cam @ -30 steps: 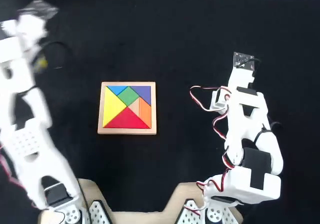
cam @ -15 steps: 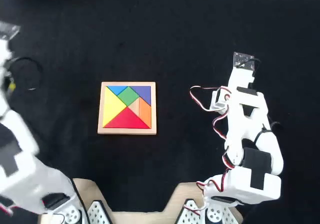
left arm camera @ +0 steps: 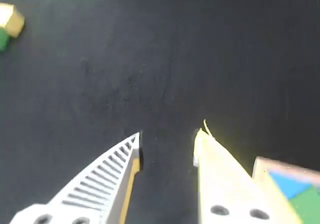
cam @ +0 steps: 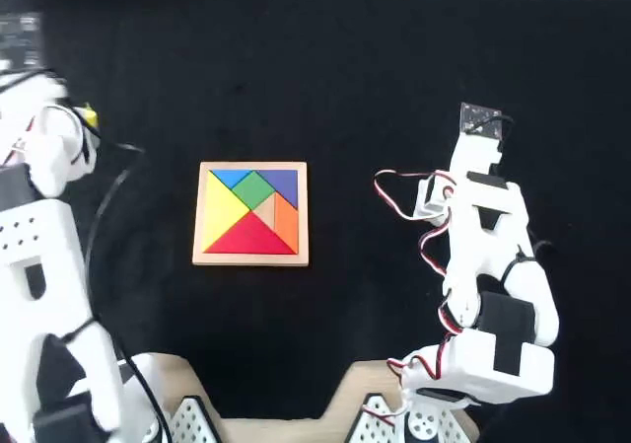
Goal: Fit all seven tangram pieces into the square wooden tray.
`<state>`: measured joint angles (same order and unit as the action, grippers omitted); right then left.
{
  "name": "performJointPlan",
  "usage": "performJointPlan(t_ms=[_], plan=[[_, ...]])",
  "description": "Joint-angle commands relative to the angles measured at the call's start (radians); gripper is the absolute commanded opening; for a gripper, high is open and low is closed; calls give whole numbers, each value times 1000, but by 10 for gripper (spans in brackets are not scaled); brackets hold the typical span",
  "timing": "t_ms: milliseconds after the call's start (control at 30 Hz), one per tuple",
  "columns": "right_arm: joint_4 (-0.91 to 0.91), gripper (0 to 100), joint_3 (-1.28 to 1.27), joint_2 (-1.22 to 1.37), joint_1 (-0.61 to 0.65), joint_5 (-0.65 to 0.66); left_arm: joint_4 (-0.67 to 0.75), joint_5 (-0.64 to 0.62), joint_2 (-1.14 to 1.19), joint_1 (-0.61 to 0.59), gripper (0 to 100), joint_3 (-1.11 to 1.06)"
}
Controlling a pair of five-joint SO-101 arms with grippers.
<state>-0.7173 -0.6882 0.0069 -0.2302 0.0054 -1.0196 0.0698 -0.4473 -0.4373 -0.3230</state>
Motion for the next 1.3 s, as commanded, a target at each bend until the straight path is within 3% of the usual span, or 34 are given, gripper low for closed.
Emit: performJointPlan(t_ms=[0, 100, 233, 400, 633, 900, 1100, 1267], plan=[[-9, 124, 47, -12, 9, 0, -12, 72, 35, -25, 188, -5], [-9, 123, 48, -13, 15, 0, 106, 219, 72, -39, 188, -179], [-48, 90, 56, -13, 49, 103, 308, 181, 66, -73, 191, -456], [-189, 31, 159, -7, 132, 226, 463, 176, 92, -31, 192, -573], [-471, 28, 423, 143, 141, 233, 310, 258, 354, -4, 192, -401], [-568, 11, 671, 441, 158, 233, 117, 262, 618, 7, 192, -87], [-655, 11, 788, 573, 153, 302, -35, 370, 746, 12, 189, -1], [-704, 11, 819, 616, 149, 339, -58, 404, 773, -5, 188, -10]])
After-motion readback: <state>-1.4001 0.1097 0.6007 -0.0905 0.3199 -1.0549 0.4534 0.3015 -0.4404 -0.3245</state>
